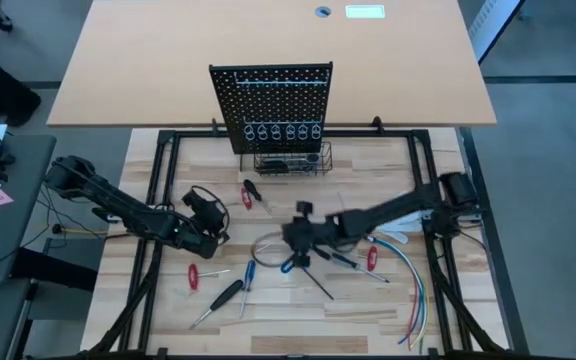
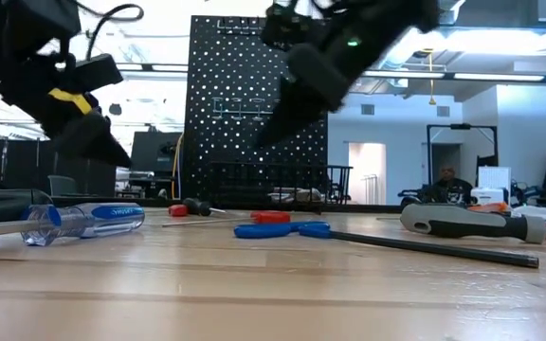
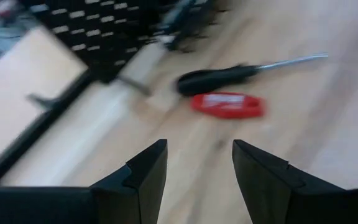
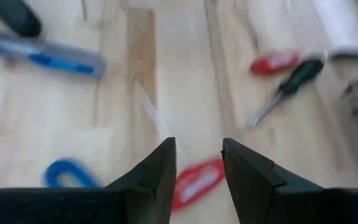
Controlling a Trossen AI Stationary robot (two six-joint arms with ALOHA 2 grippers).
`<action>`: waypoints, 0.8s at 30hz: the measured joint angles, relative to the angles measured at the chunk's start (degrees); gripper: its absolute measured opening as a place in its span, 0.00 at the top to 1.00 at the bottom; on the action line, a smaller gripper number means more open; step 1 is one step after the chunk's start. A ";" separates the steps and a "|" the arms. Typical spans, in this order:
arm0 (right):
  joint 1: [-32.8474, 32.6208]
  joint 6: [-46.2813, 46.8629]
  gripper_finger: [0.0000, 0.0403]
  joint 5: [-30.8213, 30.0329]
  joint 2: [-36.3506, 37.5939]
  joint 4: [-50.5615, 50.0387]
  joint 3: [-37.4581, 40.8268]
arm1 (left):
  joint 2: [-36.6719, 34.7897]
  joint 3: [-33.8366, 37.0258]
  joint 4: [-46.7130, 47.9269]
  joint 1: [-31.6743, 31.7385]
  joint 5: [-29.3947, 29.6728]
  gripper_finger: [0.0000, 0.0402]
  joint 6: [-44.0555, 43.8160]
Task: Hang tools onto peg board
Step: Hang the red Allen wrench on the pegboard
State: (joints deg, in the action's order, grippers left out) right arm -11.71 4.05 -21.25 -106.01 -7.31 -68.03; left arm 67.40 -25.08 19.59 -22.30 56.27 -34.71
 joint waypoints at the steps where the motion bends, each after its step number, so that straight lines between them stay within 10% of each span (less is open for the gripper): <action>1: -0.89 2.80 0.67 -0.54 0.18 0.52 0.79 | 0.03 0.00 -3.98 -0.05 -2.49 0.56 4.05; 8: -0.41 17.84 0.60 -0.34 0.16 1.13 4.72 | 6.67 -0.04 -33.47 0.08 -21.00 0.56 25.65; 24: 2.46 18.38 0.50 -4.63 -0.24 6.19 7.41 | 35.30 -7.00 -54.37 1.96 -26.09 0.56 29.71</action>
State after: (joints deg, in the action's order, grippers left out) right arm -9.25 22.44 -25.88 -106.24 -1.12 -60.62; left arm 102.70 -32.08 -34.77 -20.34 30.17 -4.99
